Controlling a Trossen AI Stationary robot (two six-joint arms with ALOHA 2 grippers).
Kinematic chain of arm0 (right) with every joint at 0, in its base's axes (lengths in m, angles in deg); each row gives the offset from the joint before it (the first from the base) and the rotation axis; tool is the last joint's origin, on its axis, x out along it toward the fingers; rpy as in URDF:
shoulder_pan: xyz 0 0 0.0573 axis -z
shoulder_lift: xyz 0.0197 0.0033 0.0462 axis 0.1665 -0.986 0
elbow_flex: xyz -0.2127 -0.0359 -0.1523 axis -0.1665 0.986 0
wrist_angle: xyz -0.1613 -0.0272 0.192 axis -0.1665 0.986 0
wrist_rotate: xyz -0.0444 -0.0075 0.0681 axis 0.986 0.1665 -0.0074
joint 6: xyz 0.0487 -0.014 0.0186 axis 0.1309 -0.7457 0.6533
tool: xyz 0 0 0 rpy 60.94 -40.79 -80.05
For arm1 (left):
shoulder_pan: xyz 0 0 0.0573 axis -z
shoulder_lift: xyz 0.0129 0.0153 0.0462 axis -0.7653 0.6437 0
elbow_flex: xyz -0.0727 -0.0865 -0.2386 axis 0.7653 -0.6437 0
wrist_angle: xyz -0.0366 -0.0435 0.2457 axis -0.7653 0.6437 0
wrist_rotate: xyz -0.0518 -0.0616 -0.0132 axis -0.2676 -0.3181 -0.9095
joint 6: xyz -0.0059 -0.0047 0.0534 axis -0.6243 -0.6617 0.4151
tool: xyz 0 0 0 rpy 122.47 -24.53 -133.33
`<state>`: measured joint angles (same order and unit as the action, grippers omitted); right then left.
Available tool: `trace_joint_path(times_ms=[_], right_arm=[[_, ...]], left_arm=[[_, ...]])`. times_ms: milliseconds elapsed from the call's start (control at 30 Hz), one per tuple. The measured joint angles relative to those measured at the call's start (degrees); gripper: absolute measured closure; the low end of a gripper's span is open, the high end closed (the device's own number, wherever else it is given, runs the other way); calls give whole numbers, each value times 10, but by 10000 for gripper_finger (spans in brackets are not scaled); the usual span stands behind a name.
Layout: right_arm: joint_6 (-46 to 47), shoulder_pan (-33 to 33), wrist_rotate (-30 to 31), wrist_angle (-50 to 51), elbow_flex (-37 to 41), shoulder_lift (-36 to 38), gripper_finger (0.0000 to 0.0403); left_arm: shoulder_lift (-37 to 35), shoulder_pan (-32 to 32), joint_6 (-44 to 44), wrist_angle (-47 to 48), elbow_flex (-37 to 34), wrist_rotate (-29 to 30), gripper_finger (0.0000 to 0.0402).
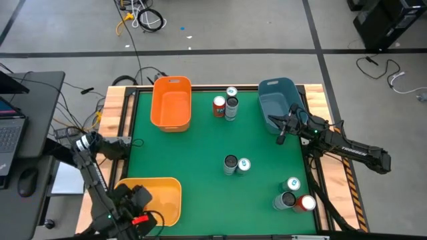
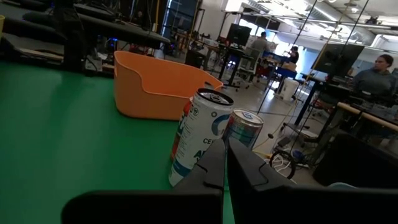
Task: Sort soda cans
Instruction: Put the top white-blue soda can into the blue bin
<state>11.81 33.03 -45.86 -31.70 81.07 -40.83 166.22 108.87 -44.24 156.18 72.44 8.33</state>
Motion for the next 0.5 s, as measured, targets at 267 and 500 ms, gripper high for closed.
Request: trace_joint_path(times_ms=[267,500], right_arm=[[0,0,0,0,0,0,396],[0,0,0,0,0,0,396]], left_arm=[[-30,-72,191,0,0,93,58],[-26,-135,344,-10,-1,178,58]])
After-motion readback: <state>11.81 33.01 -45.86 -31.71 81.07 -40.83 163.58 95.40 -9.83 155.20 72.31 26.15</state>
